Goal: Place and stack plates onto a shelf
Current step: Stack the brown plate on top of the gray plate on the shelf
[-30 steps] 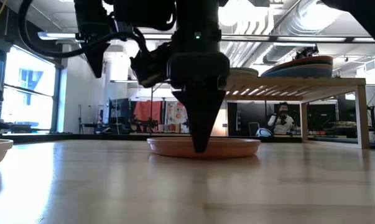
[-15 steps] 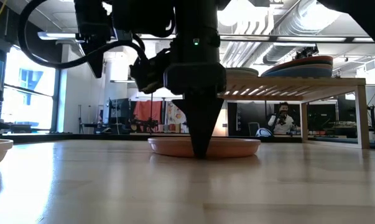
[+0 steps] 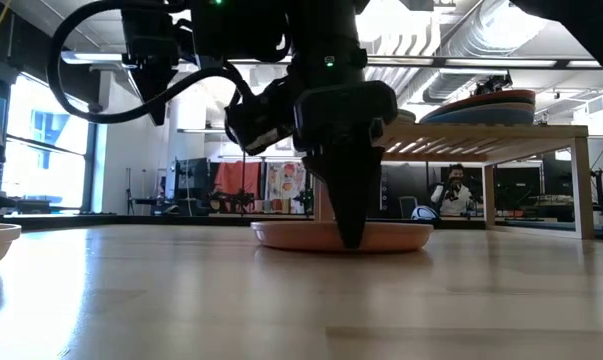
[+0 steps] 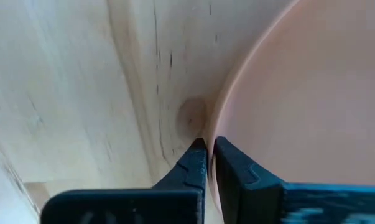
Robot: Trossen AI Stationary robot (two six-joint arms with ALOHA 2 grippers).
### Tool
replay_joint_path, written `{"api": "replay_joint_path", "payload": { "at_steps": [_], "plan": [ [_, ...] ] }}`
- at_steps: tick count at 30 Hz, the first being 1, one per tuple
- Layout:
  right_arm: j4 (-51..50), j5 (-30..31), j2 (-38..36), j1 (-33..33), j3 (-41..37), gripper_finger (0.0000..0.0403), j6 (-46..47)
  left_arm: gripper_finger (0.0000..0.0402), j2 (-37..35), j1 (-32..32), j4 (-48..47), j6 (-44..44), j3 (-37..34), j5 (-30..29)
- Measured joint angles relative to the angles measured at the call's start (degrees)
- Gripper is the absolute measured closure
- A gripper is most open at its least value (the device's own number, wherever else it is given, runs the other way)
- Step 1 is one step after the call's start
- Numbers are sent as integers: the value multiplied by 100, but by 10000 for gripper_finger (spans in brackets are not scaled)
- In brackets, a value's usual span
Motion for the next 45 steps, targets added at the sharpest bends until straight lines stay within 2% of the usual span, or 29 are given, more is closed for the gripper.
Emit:
{"api": "replay_joint_path", "payload": {
  "at_steps": [9,33,45],
  "plan": [
    [-252,-113,-121,2,2,403,0,300,0,2,-1,0,0,0],
    [-359,-79,-1236,0,7,403,46,300,0,2,18,0,0,4],
    [-401,-345,-1760,5,7,403,57,300,0,246,11,54,0,29]
  ]
}}
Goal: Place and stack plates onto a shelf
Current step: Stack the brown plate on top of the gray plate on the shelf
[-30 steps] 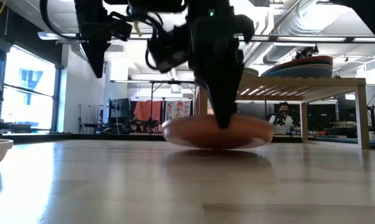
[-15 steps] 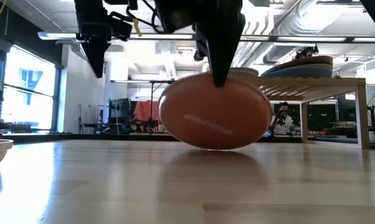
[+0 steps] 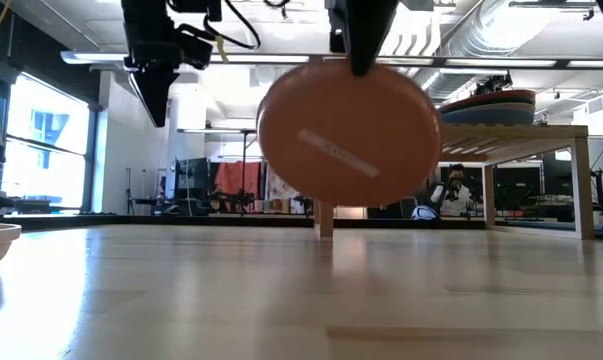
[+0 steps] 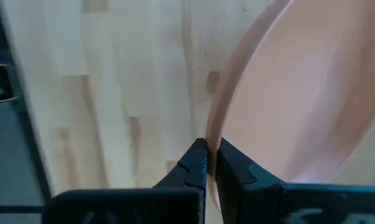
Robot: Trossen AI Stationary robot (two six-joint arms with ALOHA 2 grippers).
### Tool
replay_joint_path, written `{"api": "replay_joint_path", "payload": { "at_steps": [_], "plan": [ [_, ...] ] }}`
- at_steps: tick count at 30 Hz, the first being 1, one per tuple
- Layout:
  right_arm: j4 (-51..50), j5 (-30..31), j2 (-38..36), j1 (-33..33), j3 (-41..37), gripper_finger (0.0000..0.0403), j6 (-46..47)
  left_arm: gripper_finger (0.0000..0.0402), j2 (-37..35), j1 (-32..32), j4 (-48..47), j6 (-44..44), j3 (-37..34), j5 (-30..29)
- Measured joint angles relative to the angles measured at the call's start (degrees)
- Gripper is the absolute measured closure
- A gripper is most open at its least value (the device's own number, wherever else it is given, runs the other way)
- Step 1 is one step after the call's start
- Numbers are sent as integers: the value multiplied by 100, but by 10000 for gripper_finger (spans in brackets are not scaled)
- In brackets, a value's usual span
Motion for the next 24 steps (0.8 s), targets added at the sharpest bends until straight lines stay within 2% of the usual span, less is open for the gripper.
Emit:
{"api": "replay_joint_path", "payload": {
  "at_steps": [15,24],
  "plan": [
    [-43,-76,-1175,0,0,403,321,300,0,566,6,300,0,0],
    [-29,706,-1889,-2,0,403,494,300,0,697,115,95,0,-4]
  ]
}}
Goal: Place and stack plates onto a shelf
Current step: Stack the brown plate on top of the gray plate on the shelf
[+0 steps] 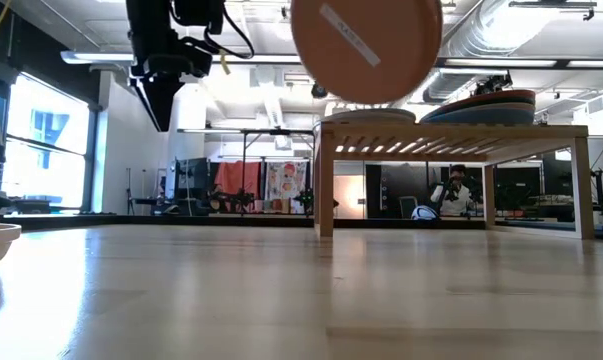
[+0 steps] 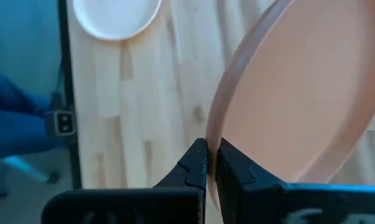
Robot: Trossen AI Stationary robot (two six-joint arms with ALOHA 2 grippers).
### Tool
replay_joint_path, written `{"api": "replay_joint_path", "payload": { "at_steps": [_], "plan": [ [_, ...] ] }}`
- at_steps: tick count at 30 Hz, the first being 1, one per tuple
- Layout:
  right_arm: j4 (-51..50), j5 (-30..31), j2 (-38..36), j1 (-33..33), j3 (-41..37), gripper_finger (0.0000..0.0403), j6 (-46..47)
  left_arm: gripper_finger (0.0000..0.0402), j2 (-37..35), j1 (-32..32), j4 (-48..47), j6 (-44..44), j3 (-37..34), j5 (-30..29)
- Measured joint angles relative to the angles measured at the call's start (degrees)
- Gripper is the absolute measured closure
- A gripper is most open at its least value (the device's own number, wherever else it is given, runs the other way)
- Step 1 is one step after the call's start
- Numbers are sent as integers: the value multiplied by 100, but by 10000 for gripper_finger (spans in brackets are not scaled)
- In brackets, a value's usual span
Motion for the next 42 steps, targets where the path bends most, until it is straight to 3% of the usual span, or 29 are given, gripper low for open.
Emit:
{"api": "replay_joint_path", "payload": {
  "at_steps": [10,22,42],
  "plan": [
    [1,1303,-528,-208,0,403,-715,300,0,42,75,0,0,4],
    [-202,2564,-527,-1048,0,403,-3074,300,0,138,77,2,0,305],
    [-712,2185,168,-2192,-26,403,-4005,300,0,137,345,-7,0,306]
  ]
}}
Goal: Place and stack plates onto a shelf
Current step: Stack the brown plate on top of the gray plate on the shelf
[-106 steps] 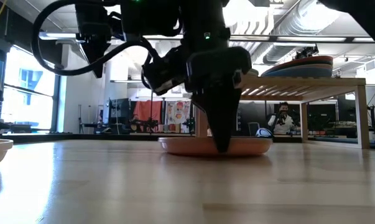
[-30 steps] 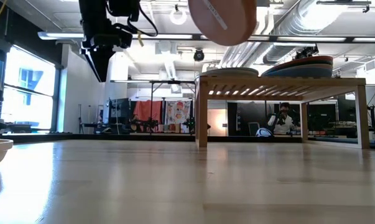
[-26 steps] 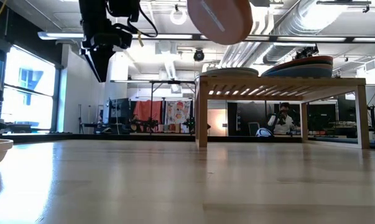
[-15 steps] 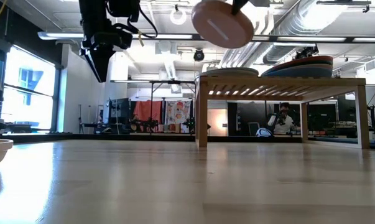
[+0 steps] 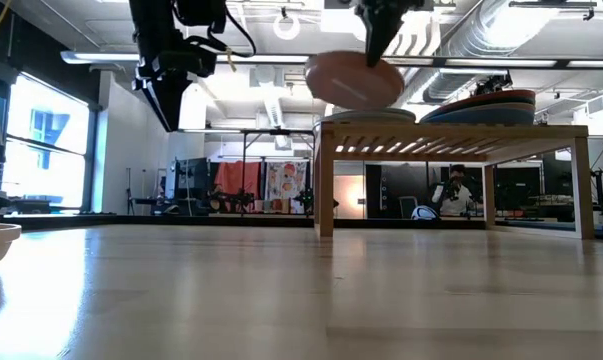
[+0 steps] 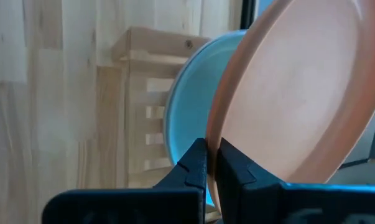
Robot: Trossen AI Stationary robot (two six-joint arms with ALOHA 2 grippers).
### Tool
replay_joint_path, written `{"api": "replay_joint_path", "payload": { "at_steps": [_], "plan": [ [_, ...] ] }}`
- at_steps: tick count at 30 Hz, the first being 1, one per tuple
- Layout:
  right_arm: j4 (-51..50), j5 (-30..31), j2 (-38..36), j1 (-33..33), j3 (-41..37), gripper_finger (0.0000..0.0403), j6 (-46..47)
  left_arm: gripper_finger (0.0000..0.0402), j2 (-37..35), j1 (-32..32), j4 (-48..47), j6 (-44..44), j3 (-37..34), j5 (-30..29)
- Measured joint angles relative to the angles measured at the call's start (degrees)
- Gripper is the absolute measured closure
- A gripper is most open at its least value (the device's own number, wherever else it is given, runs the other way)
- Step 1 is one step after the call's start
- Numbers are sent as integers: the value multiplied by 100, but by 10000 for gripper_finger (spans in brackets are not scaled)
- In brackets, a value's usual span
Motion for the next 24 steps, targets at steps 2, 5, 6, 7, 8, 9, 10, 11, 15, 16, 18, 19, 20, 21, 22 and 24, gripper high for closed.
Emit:
{"api": "replay_joint_path", "payload": {
  "at_steps": [2,5,6,7,8,9,10,11,15,16,18,19,20,21,22,24],
  "plan": [
    [-78,13,125,-47,0,403,0,300,0,0,-3,-2,0,0],
    [-132,2,270,-101,-2,403,0,300,0,2,-16,0,0,0],
    [-141,2,304,-112,-2,403,-1,300,-2,2,-14,0,0,0],
    [-141,2,346,-115,-2,403,0,300,-2,2,-17,0,0,0],
    [-156,-1,375,-134,-2,403,-1,300,-2,2,-14,0,0,0],
    [-184,-6,404,-145,-2,403,-2,300,-2,2,-14,0,0,0],
    [-196,-20,435,-156,-2,403,0,300,-1,2,-17,0,0,0],
    [-204,-37,452,-171,-2,403,1,300,-2,2,-14,2,0,0],
    [-294,-170,493,-256,-2,403,76,300,-1,4,-14,2,0,0],
    [-307,-195,505,-281,-2,403,140,300,-2,4,-14,2,0,0],
    [-345,-252,521,-327,-2,403,195,300,-2,7,-14,3,0,0],
    [-342,-273,525,-354,-2,403,195,300,-2,7,-14,3,0,0],
    [-337,-327,534,-377,-2,403,195,300,-2,7,-14,4,0,0],
    [-337,-414,544,-404,-2,403,186,300,-2,7,-17,4,0,0],
    [-333,-510,545,-424,-2,403,162,300,-2,7,-14,4,0,0],
    [-337,-643,553,-463,-2,403,150,300,-2,7,-15,4,0,0]
  ]
}}
